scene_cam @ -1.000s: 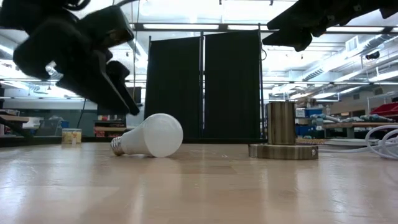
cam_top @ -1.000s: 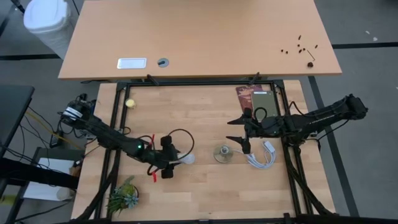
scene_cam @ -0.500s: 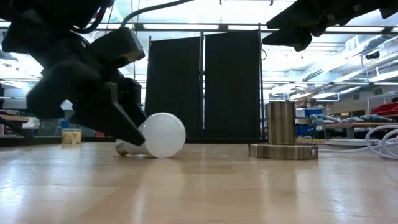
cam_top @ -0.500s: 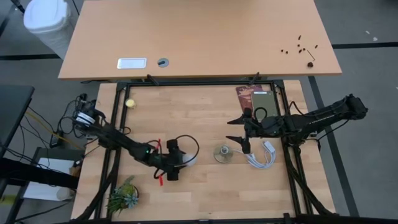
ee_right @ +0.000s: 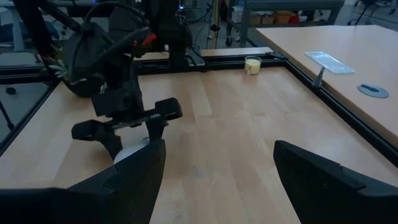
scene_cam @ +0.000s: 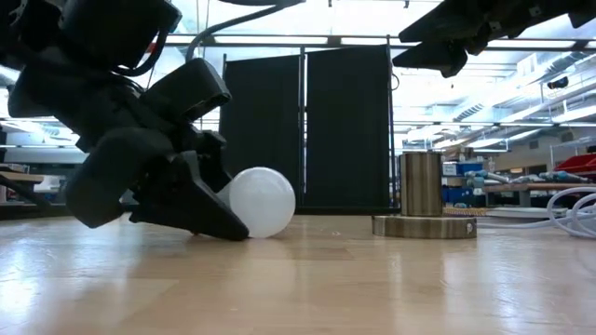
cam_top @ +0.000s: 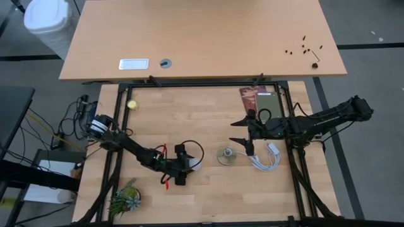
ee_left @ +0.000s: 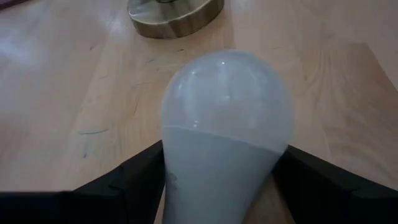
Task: Screw lightbulb
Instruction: Insert the lightbulb into the lamp
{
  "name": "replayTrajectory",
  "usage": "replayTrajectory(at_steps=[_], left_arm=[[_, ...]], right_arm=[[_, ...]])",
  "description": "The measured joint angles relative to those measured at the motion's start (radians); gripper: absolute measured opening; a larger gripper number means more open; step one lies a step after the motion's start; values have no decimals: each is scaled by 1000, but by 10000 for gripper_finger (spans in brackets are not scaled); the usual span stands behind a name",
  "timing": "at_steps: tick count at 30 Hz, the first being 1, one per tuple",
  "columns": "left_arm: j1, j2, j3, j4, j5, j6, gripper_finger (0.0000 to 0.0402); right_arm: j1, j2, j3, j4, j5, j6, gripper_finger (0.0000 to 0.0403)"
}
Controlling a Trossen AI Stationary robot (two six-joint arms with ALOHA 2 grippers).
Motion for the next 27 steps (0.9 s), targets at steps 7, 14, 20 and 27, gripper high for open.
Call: replayTrajectory(at_steps=[7,14,20,27], left_arm=[[1,0,2,21,-23,2,271],[6,0,46,18,-31,34,230],[23,0,81,20,-36,50,212],[44,0,105,18,-71,69,211]], right_arm=[[0,0,0,6,0,9,309],[-1,0,0,6,1,15,309],[1,0,0,-14,1,51,309],[0,0,0,-46,1,63,309]])
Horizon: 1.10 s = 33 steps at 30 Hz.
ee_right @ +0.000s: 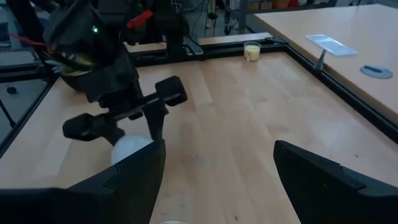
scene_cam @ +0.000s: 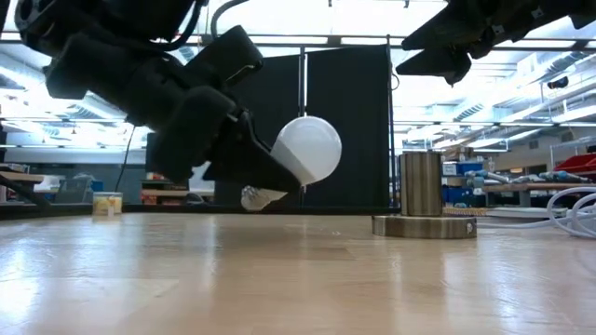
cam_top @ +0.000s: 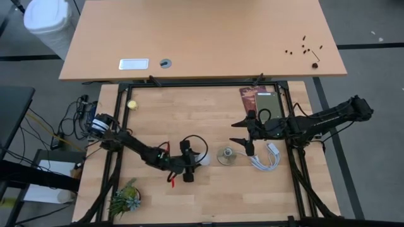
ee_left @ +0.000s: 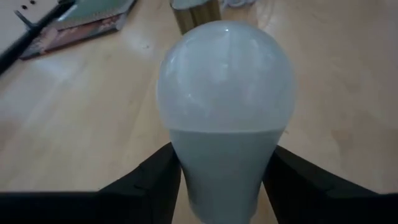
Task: Screw lightbulb
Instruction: Insert the lightbulb into the lamp
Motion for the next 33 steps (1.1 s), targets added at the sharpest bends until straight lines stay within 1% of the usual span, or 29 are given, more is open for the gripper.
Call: replayTrajectory(at_steps=[5,10,13,18,22,26,30,33], left_arm=[[3,0,47,2,-20,61,211],[3,0,92,0,-55,116,211],[6,0,125,3,-99,143,211],[53,0,175,39,-105,179,211],[105,0,197,105,-53,194,211],[150,0,203,195,53,191,211],[175,0,204,245,119,189,211],[187,0,204,296,184,179,211]], right_arm=[[0,0,2,-22,0,38,309],[2,0,54,-206,-9,104,309],[13,0,57,-225,-53,109,309],[14,0,58,-228,-52,109,309],[12,0,58,-228,-49,120,309],[12,0,58,-239,-20,168,309],[12,3,58,-242,6,198,309],[12,42,59,-241,11,216,309]])
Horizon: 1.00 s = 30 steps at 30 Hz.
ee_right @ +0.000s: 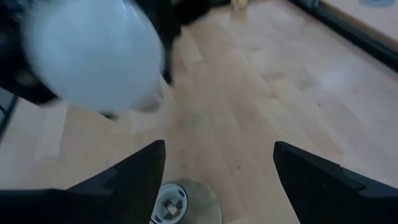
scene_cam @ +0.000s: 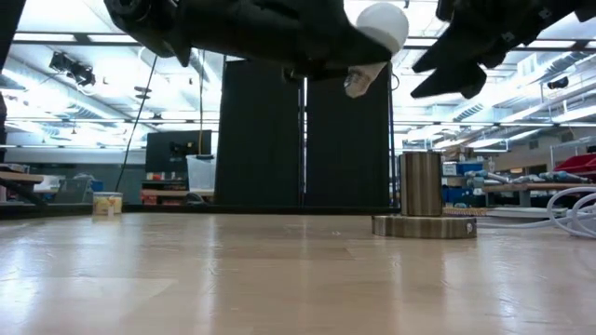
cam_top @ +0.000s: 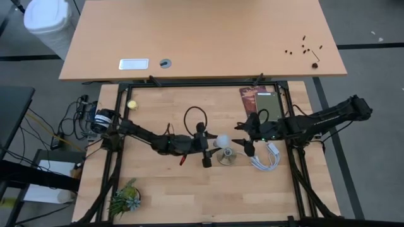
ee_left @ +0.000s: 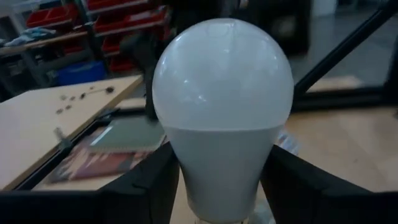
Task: Screw lightbulb
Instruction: Insert the lightbulb into the lamp
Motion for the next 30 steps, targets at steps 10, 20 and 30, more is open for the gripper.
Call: replayTrajectory(at_steps=[10,20,30], left_arm=[[20,57,0,147,93,-42,211],[20,169,65,186,103,-65,211],[29,247,141,148,102,-49,211]], right_arm=[[10,93,0,76,-9,-31,309],[43,21,-1,45,-6,-28,309],[50,24,-2,-80,-3,53,309]])
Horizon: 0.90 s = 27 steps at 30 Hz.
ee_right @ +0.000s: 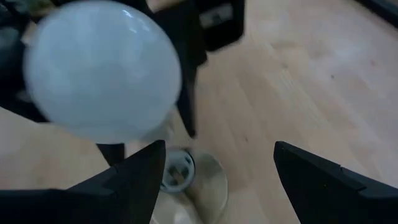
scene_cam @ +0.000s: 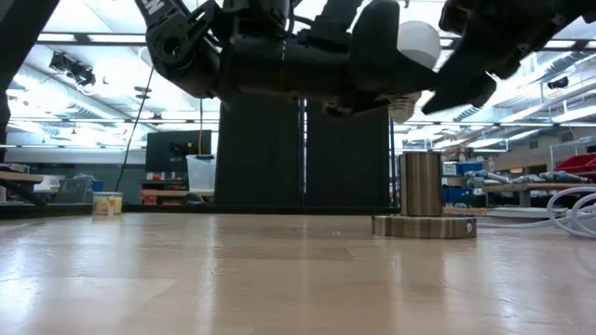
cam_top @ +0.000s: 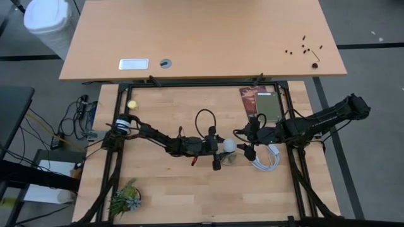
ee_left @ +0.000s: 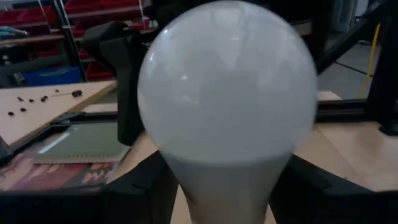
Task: Screw lightbulb
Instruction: Insert the lightbulb into the lamp
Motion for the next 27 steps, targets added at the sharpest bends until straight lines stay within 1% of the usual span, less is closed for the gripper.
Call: replayTrajectory(at_steps=[8,14,27], left_arm=[[0,0,-2,-46,17,-65,211],[3,0,-2,-52,45,-71,211],[8,0,-2,-49,46,-86,211]], right_arm=[[30,0,0,-1,1,48,309],[31,0,0,-1,4,49,309],[31,0,0,7,24,94,309]])
